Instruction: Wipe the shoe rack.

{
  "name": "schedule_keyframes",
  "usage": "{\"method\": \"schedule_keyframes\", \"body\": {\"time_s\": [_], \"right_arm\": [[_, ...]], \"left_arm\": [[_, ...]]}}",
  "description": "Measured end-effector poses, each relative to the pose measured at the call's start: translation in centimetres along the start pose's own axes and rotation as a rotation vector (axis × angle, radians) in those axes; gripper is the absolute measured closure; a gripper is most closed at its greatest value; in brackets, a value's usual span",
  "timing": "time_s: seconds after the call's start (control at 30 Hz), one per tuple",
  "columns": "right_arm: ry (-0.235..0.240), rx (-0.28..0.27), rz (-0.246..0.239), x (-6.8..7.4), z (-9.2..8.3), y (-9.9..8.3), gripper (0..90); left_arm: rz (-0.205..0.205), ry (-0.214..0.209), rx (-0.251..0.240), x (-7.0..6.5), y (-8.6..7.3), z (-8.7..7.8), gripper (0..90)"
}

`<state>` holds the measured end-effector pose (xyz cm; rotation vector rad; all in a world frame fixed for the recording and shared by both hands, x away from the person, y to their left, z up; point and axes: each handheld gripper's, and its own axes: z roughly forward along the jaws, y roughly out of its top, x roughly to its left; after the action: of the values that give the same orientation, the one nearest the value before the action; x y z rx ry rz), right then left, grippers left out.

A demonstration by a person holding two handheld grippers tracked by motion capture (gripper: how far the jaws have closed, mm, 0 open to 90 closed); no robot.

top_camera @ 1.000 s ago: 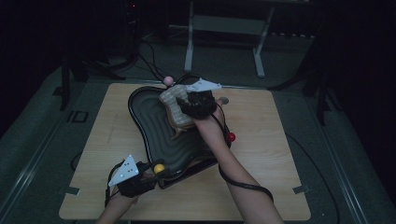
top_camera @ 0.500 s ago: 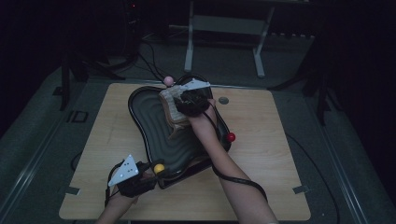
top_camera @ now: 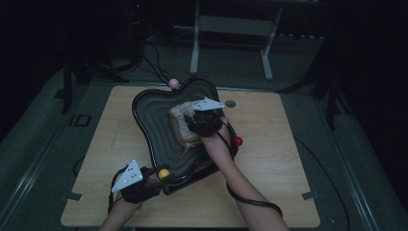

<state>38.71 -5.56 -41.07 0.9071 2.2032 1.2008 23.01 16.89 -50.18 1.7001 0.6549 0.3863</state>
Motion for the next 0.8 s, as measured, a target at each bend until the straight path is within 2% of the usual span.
{"method": "schedule_keyframes", "body": {"time_s": [0.8], "right_arm": [[0.022,0.003,-0.004,1.1,-2.4,-3.9,62.9]], "left_arm": [[0.002,0.004,0.000,-0.1,0.0,0.0,59.1]]}}
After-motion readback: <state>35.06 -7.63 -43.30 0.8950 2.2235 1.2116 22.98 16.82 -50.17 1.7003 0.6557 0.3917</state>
